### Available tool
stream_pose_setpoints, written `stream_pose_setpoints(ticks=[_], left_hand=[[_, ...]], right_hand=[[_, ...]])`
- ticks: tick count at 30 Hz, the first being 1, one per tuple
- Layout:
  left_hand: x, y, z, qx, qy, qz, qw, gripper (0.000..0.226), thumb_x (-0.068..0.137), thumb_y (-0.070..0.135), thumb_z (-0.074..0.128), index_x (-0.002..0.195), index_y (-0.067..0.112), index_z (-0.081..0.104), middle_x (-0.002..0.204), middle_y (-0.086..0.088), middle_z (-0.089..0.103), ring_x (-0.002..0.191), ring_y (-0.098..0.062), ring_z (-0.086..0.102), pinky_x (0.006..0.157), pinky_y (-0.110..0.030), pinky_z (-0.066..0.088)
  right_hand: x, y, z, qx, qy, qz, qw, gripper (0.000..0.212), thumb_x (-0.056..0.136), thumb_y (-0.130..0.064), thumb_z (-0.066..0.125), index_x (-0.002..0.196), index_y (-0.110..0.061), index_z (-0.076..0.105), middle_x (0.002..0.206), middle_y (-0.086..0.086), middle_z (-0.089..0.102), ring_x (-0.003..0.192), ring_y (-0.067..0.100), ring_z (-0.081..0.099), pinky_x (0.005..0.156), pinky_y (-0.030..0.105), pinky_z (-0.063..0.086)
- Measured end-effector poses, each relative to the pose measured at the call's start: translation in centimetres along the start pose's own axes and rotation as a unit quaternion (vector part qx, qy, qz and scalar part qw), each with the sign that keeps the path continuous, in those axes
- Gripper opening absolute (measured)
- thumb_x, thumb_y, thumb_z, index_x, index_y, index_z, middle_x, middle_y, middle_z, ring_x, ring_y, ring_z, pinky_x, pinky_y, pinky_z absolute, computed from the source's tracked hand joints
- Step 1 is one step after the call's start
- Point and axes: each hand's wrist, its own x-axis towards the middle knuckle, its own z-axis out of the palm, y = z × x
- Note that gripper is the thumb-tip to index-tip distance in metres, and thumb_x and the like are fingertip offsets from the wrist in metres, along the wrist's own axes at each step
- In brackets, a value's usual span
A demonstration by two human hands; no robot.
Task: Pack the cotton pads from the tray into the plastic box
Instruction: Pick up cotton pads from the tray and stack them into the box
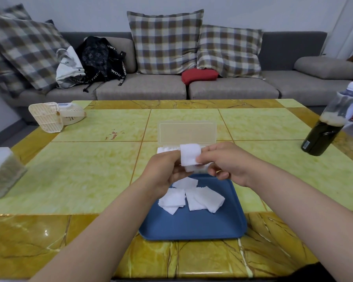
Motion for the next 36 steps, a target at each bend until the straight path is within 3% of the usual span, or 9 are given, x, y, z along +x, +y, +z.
stream_pose_setpoints(ticks=[6, 13, 17, 22, 24, 27, 30, 33, 36], left_hand=[[-0.1, 0.3, -0.2, 0.006, -0.021, -0.011, 1.000, 0.024, 0.099, 0.014, 0.057, 0.111, 0.001, 0.072, 0.102, -0.015, 0.078, 0.094, -0.028, 0.076, 0.076, -0.031, 0.063], [-0.1, 0.1, -0.2, 0.049, -0.039, -0.030, 0.998, 0.028, 0.103, 0.014, 0.047, 0.112, 0.000, 0.070, 0.103, -0.017, 0.077, 0.097, -0.030, 0.076, 0.085, -0.037, 0.061], [0.0, 0.2, -0.1, 0.035, -0.042, -0.046, 0.997, 0.042, 0.100, 0.038, 0.057, 0.111, -0.001, 0.071, 0.101, -0.019, 0.077, 0.094, -0.030, 0.076, 0.088, -0.039, 0.060], [0.5, -0.4, -0.7, 0.114, 0.034, -0.010, 0.993, 0.018, 0.095, 0.011, 0.068, 0.104, -0.004, 0.072, 0.094, -0.014, 0.079, 0.079, -0.021, 0.078, 0.071, -0.028, 0.063], [0.7, -0.5, -1.0, 0.099, 0.062, -0.019, 0.993, 0.017, 0.095, 0.009, 0.067, 0.105, -0.004, 0.070, 0.093, -0.015, 0.078, 0.074, -0.021, 0.077, 0.066, -0.028, 0.063], [0.9, -0.5, -1.3, 0.056, 0.059, -0.036, 0.996, 0.019, 0.095, 0.009, 0.066, 0.109, -0.003, 0.068, 0.099, -0.017, 0.077, 0.077, -0.023, 0.077, 0.065, -0.029, 0.063], [0.8, -0.4, -1.2, 0.029, 0.046, -0.042, 0.998, 0.019, 0.096, 0.009, 0.064, 0.111, -0.003, 0.067, 0.102, -0.018, 0.076, 0.079, -0.024, 0.076, 0.067, -0.030, 0.063], [0.8, -0.4, -1.2, 0.017, 0.047, -0.042, 0.998, 0.019, 0.096, 0.008, 0.064, 0.111, -0.003, 0.066, 0.102, -0.018, 0.076, 0.078, -0.024, 0.076, 0.067, -0.030, 0.064], [1.1, -0.4, -1.4, 0.018, 0.055, -0.044, 0.997, 0.019, 0.096, 0.009, 0.063, 0.112, -0.002, 0.065, 0.106, -0.019, 0.075, 0.080, -0.024, 0.076, 0.067, -0.031, 0.064]], right_hand=[[-0.1, 0.1, -0.3, -0.106, 0.043, -0.010, 0.993, 0.022, 0.078, -0.005, 0.076, 0.094, 0.008, 0.069, 0.056, 0.001, 0.047, 0.046, 0.015, 0.037, 0.043, 0.021, 0.023], [-0.2, 0.2, -0.1, -0.192, 0.045, -0.050, 0.979, 0.016, 0.078, -0.006, 0.072, 0.078, 0.009, 0.066, 0.061, 0.007, 0.043, 0.047, 0.014, 0.033, 0.043, 0.019, 0.027], [0.1, 0.7, -0.1, -0.230, 0.052, -0.066, 0.970, 0.014, 0.075, -0.006, 0.071, 0.078, 0.008, 0.070, 0.064, 0.009, 0.050, 0.056, 0.018, 0.041, 0.052, 0.026, 0.035], [0.5, 1.1, -0.4, -0.273, 0.047, -0.039, 0.960, 0.024, 0.076, -0.022, 0.065, 0.069, 0.001, 0.067, 0.060, 0.006, 0.054, 0.055, 0.019, 0.047, 0.056, 0.028, 0.039], [0.5, 1.9, -0.5, -0.375, 0.018, 0.013, 0.927, 0.029, 0.074, -0.034, 0.064, 0.070, -0.005, 0.067, 0.059, 0.006, 0.059, 0.051, 0.021, 0.052, 0.056, 0.027, 0.042], [0.2, 2.7, 0.1, -0.500, -0.055, 0.063, 0.862, 0.041, 0.073, -0.048, 0.075, 0.092, -0.012, 0.072, 0.073, 0.005, 0.072, 0.056, 0.019, 0.060, 0.058, 0.026, 0.046], [0.3, 2.6, 0.5, -0.474, -0.082, 0.047, 0.875, 0.056, 0.076, -0.040, 0.083, 0.122, -0.012, 0.066, 0.101, 0.006, 0.072, 0.073, 0.019, 0.061, 0.063, 0.027, 0.047], [0.3, 2.2, 0.4, -0.454, -0.091, 0.038, 0.886, 0.050, 0.077, -0.033, 0.086, 0.122, -0.019, 0.068, 0.098, -0.005, 0.061, 0.087, 0.017, 0.060, 0.066, 0.025, 0.048], [0.6, 2.4, 0.2, -0.446, -0.093, 0.036, 0.890, 0.026, 0.078, -0.027, 0.085, 0.101, -0.022, 0.075, 0.100, -0.004, 0.069, 0.089, 0.016, 0.063, 0.071, 0.024, 0.051]])
